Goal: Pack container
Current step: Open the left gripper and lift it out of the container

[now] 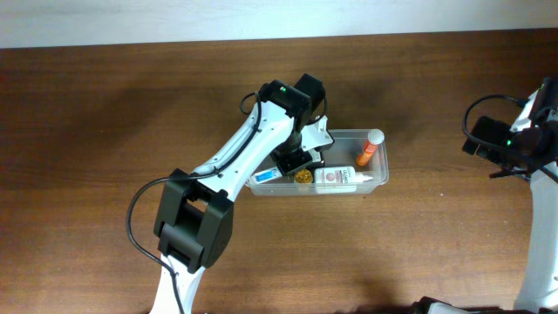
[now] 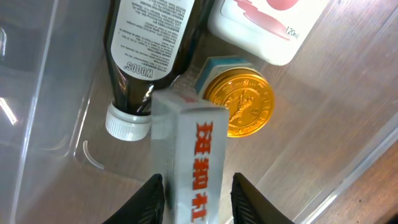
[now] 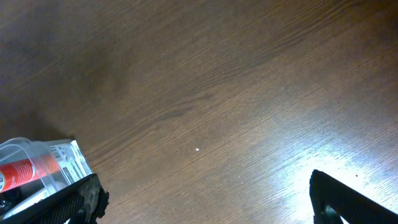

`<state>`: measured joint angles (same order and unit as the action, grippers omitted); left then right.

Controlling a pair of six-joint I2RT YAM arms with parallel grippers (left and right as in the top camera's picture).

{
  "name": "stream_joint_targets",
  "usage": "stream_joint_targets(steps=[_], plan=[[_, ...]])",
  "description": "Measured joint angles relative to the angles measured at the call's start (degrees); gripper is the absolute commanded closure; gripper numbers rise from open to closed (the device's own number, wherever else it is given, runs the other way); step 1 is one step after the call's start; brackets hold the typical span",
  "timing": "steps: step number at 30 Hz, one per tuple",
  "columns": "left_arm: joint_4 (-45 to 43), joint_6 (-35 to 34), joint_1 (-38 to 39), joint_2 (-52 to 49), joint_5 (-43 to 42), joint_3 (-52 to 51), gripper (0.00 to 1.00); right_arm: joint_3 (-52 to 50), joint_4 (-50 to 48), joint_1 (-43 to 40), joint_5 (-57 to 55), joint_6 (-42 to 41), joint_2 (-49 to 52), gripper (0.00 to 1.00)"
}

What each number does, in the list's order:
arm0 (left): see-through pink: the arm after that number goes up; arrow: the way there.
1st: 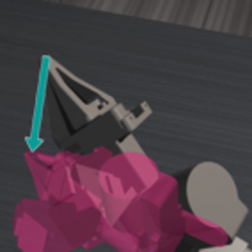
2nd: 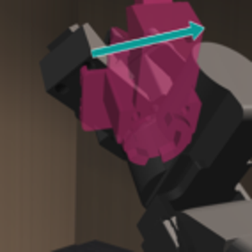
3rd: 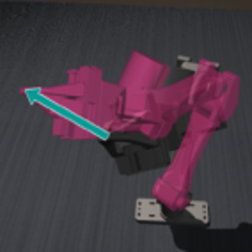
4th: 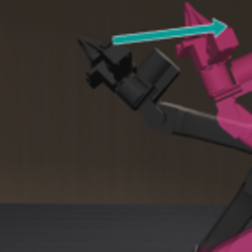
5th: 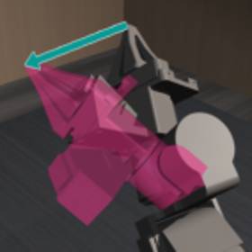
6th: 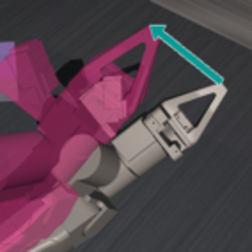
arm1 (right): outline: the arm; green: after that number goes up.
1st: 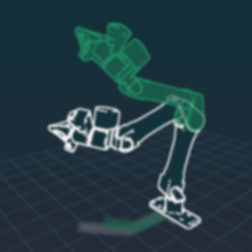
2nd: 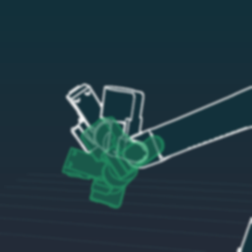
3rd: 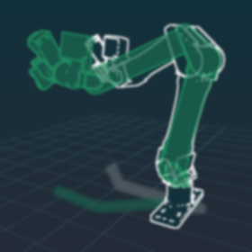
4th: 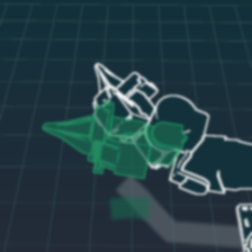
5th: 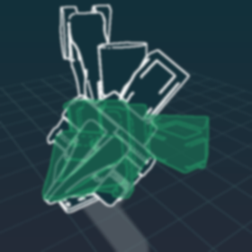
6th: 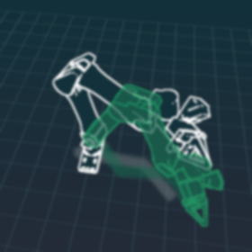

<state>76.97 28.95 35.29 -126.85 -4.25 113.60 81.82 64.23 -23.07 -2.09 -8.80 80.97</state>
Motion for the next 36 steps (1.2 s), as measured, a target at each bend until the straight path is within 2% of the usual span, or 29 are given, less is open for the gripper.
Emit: stream_joint_targets(steps=[2, 3, 5, 20, 25, 28, 32, 35, 36], plan=[[0.02, 0.0, 0.0, 0.0, 0.28, 0.0, 0.63, 0.0, 0.0, 0.0, 0.0, -0.02, 0.0, 0.02], [0.02, 0.02, -0.02, 0.0, 0.72, 0.0, 0.57, 0.0, -0.02, 0.0, 0.0, -0.04, 0.0, 0.02], [0.09, 0.22, -0.04, 0.0, 1.73, 0.0, 0.51, 0.0, 0.0, 0.0, 0.0, -0.02, 0.0, 0.02], [-0.42, 0.39, -1.64, 0.0, 4.31, 0.0, 0.5, 0.0, 0.0, 0.0, 0.0, 0.0, 0.0, 0.02], [-1.62, -0.17, -1.73, 0.0, 4.52, 0.33, 0.43, 0.0, 0.0, 0.0, 0.0, -0.04, 0.0, 0.02], [-1.33, -2.78, -1.7, -0.02, 4.5, 2.86, 0.41, 0.0, -0.02, 0.0, 0.0, 0.0, 0.0, 0.02], [-0.31, -7.13, -1.73, -0.02, 4.55, 10.93, 0.32, 0.0, 0.0, 0.02, 0.0, -0.02, 0.0, 0.02], [2.58, -10.03, -1.73, 0.0, 4.55, 17.94, 0.02, 0.0, 0.0, 0.0, 0.0, 0.0, 0.0, 0.02], [3.41, -10.34, -1.73, 0.0, 4.57, 19.56, 0.01, 0.0, -0.02, 0.0, 0.0, -0.07, 0.0, 0.02]])
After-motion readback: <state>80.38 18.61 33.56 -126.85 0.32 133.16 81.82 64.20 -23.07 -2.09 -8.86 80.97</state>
